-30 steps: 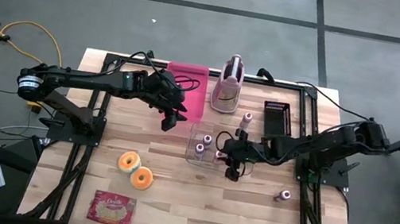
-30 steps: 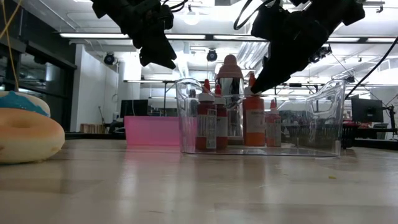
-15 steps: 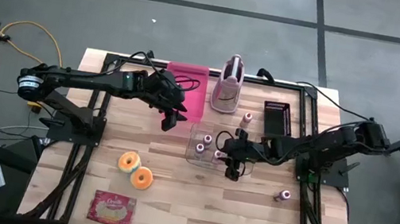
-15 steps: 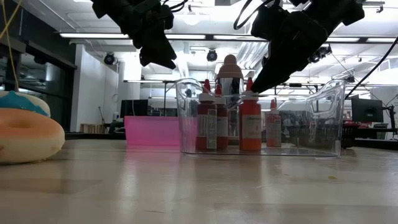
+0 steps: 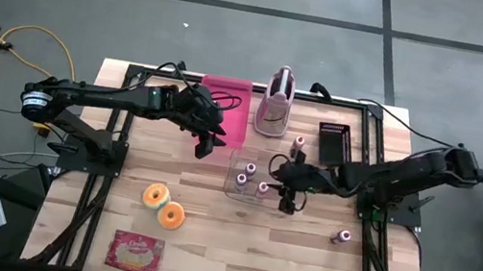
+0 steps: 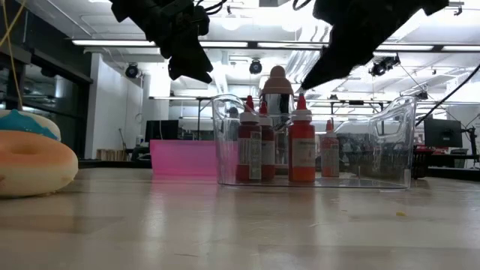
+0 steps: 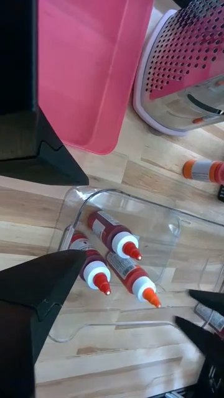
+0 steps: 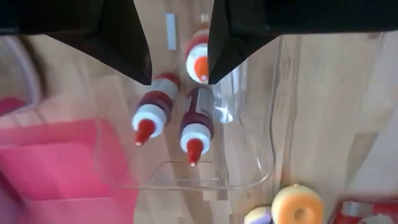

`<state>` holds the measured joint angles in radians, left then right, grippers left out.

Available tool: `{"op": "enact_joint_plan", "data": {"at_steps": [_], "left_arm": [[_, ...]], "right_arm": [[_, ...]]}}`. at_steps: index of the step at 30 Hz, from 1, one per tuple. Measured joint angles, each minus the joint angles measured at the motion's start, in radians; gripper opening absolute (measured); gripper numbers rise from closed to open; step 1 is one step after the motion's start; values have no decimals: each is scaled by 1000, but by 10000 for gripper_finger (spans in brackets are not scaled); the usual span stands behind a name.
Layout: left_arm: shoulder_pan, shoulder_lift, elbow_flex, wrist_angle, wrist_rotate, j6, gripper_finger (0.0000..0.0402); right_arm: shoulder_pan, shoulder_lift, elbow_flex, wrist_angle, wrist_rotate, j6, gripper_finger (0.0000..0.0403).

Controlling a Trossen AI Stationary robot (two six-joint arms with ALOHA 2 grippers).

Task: Pick & Place Food Item
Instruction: Put the red food coloring bottle into the transparent bin

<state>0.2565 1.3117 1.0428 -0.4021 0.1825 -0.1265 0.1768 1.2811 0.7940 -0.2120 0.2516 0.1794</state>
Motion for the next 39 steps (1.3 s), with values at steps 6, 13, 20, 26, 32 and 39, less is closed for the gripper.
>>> {"op": "enact_joint_plan", "data": {"at_steps": [6,13,20,26,32,39], "left_arm": [[0,0,0,5,0,0,173],[0,0,0,10,0,0,173],[0,0,0,19,0,0,173],[0,0,0,25,0,0,173],[0,0,0,26,0,0,173],[0,0,0,30,0,0,173]], "right_arm": [[23,-69,0,-104,5,34,144],[126,-114,0,-156,-25,-35,144],[278,-195,0,-287,-16,29,144],[412,-230,0,-362,-19,112,144],[547,-231,0,-368,-26,127,144],[685,-233,0,-371,-26,174,144]]}}
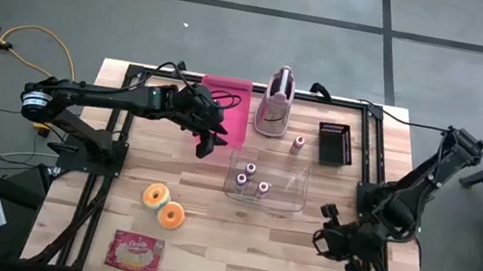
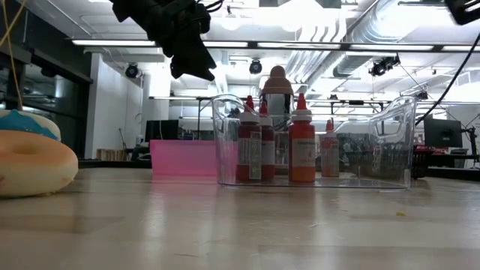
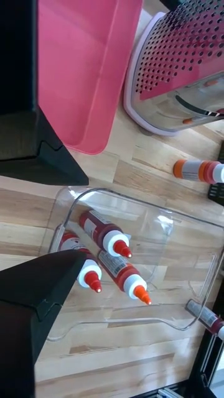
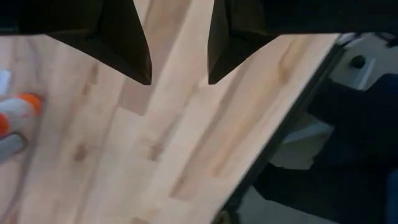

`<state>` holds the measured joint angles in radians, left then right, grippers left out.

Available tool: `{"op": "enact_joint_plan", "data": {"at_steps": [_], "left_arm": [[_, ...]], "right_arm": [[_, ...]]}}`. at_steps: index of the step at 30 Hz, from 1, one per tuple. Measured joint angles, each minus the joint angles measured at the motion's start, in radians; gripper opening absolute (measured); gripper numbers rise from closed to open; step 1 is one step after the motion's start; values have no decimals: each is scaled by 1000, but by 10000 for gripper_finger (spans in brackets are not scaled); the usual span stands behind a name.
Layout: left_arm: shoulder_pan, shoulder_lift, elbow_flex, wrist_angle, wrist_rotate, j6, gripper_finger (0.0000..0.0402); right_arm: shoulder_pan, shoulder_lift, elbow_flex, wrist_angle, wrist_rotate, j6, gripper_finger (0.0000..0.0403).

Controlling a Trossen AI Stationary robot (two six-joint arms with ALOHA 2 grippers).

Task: Pick & Place Food Item
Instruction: Put the red food coloring bottle into the transparent bin

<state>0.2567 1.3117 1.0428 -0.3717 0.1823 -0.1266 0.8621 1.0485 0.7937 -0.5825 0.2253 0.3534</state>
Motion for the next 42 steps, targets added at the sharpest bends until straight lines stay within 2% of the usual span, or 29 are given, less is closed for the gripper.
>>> {"op": "enact_joint_plan", "data": {"at_steps": [4,13,19,26,35,42], "left_arm": [[0,0,0,0,0,0,173],[0,0,0,0,0,0,173],[0,0,0,0,0,0,173],[0,0,0,0,0,0,173],[0,0,0,15,0,0,173],[0,0,0,16,0,0,173]], "right_arm": [[50,0,0,-40,0,55,159],[112,0,0,-157,-1,210,235],[134,0,0,-252,-1,253,270],[133,0,0,-342,-46,307,275],[133,1,0,-448,-42,335,271],[133,3,-14,-464,-37,334,271]]}}
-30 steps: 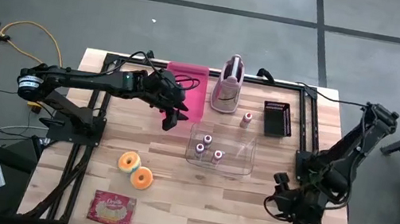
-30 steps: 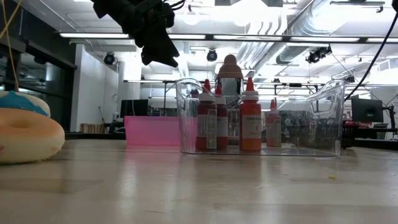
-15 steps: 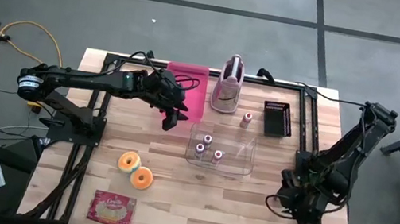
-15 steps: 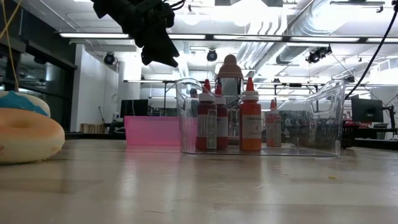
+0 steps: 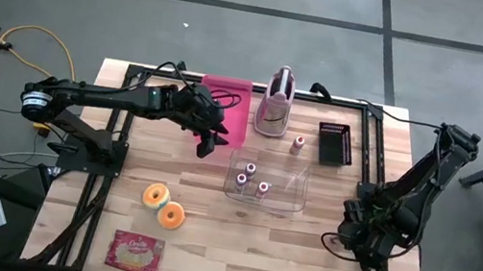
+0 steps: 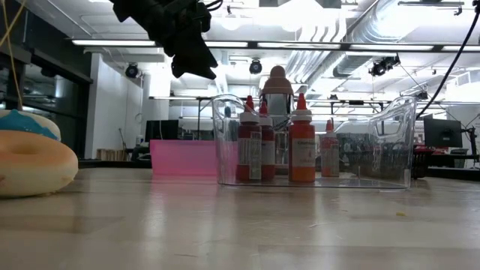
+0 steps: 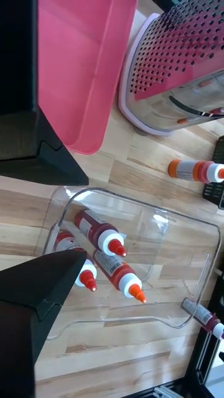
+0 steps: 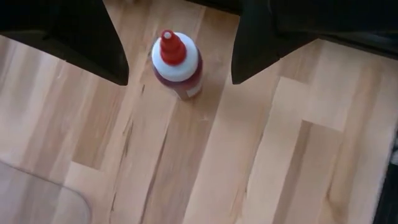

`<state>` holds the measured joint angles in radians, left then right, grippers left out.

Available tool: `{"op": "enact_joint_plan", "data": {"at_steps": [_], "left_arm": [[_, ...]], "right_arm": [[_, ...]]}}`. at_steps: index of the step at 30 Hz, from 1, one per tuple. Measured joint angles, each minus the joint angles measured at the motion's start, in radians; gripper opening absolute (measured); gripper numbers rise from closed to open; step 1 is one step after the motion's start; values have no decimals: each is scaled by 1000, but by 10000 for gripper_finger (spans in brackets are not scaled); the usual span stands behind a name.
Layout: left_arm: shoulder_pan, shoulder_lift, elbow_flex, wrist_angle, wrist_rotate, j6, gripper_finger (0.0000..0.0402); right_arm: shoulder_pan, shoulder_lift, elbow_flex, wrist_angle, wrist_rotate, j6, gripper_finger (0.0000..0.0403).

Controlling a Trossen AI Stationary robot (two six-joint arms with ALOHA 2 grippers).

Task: Pick & Place Food Item
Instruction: Put the red food coloring bottle into the transparent bin

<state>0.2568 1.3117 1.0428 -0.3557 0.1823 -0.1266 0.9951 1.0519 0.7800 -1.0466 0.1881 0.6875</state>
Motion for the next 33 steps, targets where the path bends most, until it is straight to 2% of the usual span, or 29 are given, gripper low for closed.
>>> {"op": "enact_joint_plan", "data": {"at_steps": [24,33], "left_arm": [[0,0,0,2,0,0,173],[0,0,0,2,0,0,173]], "right_arm": [[0,1,-55,6,-8,18,270],[0,5,-71,28,-35,16,246]]}}
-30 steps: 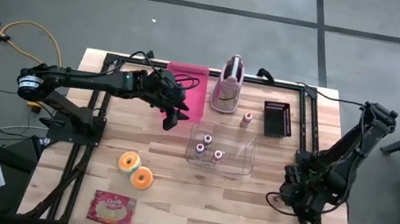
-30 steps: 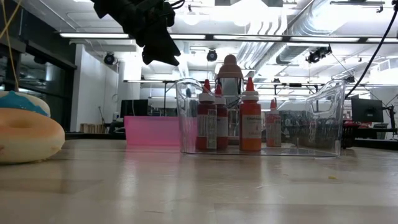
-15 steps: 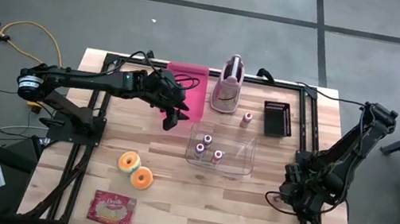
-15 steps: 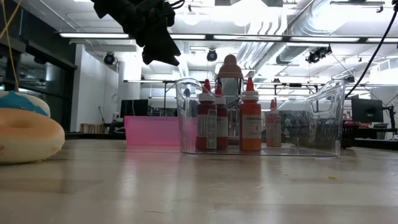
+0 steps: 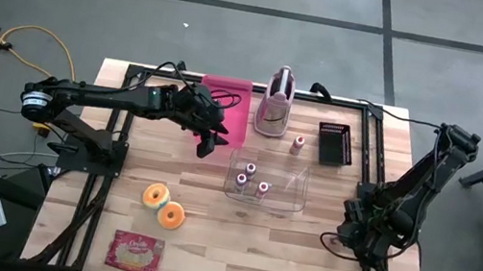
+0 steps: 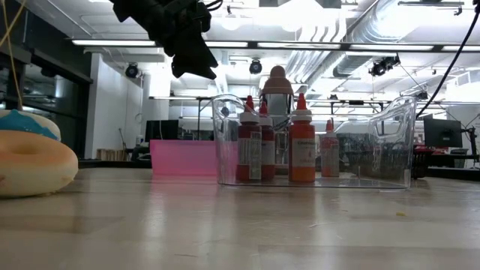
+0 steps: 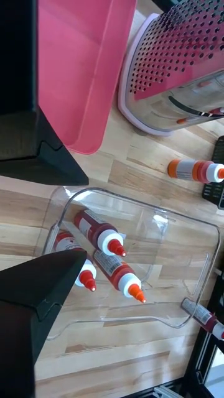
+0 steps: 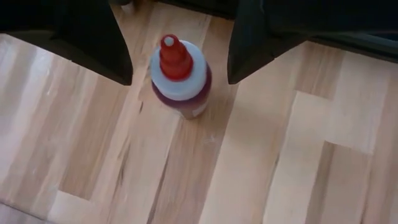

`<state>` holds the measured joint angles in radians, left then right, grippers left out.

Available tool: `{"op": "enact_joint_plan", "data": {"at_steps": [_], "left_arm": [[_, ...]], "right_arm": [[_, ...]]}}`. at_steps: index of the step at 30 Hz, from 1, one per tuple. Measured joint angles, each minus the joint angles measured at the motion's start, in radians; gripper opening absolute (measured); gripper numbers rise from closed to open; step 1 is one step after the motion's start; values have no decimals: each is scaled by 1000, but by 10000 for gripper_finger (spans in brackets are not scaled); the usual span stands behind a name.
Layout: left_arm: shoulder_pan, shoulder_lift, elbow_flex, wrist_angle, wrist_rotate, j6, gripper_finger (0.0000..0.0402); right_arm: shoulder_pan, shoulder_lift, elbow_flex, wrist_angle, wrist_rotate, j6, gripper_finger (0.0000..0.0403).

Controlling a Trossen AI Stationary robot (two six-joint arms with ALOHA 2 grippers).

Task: Pick & Place Food Item
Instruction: Put the red food coloring bottle into the transparent bin

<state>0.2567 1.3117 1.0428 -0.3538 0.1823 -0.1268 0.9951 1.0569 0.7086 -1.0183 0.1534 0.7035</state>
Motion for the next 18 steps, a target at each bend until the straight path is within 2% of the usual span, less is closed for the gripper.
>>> {"op": "enact_joint_plan", "data": {"at_steps": [9,18], "left_arm": [[0,0,0,0,0,0,173],[0,0,0,0,0,0,173]], "right_arm": [[0,0,0,9,0,0,214],[0,0,0,9,0,0,161]]}}
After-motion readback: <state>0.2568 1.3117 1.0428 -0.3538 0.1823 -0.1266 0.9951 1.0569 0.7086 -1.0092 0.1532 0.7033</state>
